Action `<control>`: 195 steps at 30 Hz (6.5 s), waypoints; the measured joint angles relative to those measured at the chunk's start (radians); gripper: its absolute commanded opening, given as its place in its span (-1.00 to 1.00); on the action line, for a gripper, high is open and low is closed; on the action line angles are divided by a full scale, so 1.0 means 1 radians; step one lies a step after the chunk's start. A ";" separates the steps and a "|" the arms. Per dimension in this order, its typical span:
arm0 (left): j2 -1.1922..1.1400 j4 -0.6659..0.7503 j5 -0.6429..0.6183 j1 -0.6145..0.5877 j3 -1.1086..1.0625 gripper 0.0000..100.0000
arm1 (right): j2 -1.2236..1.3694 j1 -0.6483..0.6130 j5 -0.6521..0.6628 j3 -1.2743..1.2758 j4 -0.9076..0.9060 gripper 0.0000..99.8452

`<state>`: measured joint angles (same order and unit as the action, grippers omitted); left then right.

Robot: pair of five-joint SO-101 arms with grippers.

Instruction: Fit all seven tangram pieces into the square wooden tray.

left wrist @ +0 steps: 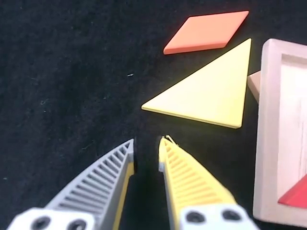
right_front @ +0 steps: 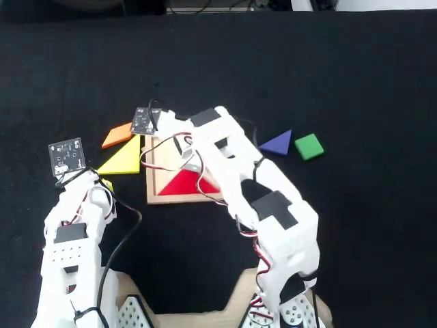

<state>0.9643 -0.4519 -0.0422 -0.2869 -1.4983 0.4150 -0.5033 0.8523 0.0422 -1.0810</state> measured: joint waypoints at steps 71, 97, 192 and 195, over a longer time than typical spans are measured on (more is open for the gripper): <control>0.000 0.000 0.000 0.000 0.000 -0.80 | 0.143 -0.054 -0.084 -0.157 0.110 -0.98; 0.000 0.000 0.000 0.005 0.000 -0.80 | -0.069 -0.183 -0.086 -0.089 -0.239 -0.98; -1.310 -0.779 0.965 0.150 1.384 -0.41 | -1.297 0.483 -0.589 1.339 0.595 -0.68; -1.335 -0.784 0.965 0.167 1.390 -0.41 | -1.297 0.483 -0.589 1.339 0.595 -0.68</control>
<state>-0.3705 -1.2359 0.9229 -0.1197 -0.1082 -0.8815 -0.0199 0.2631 1.3817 -0.4856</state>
